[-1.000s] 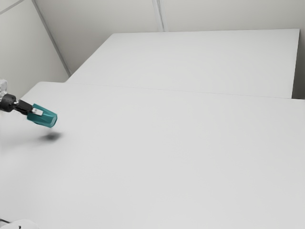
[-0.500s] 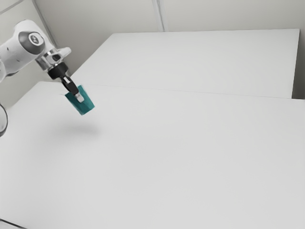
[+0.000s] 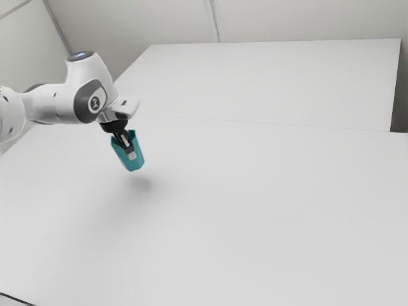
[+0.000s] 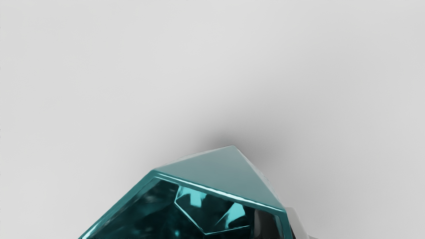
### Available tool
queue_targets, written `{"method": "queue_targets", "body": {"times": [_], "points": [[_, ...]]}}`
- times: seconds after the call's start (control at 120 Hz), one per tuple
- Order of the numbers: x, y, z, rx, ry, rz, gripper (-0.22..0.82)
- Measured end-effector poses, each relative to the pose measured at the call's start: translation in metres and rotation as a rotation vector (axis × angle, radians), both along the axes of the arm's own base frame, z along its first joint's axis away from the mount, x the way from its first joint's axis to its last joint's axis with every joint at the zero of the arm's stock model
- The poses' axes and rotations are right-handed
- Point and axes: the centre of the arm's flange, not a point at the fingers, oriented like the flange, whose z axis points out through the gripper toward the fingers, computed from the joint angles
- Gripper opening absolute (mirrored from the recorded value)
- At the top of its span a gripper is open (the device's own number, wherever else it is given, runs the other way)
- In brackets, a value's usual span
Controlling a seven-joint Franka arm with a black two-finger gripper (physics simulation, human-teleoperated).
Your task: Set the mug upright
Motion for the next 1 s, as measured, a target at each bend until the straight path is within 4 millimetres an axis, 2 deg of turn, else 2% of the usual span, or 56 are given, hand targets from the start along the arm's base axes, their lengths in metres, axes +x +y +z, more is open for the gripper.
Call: {"method": "queue_targets", "body": {"times": [0.083, 0.233, 0.383, 0.508, 0.6, 0.825, 1.0], "points": [[-0.002, -0.007, -0.003, 0.021, -0.051, 0.000, -0.18], [-0.003, -0.027, 0.008, 0.059, -0.139, -0.015, -0.18], [-0.025, -0.049, 0.005, 0.078, -0.169, -0.019, -0.18], [-0.037, -0.063, -0.009, 0.078, -0.158, -0.017, -0.18], [-0.043, -0.060, -0.018, 0.077, -0.145, 0.009, -0.18], [-0.061, -0.031, -0.042, 0.076, -0.099, 0.102, -0.18], [-0.069, -0.039, -0.058, 0.068, -0.080, 0.109, -0.18]]}}
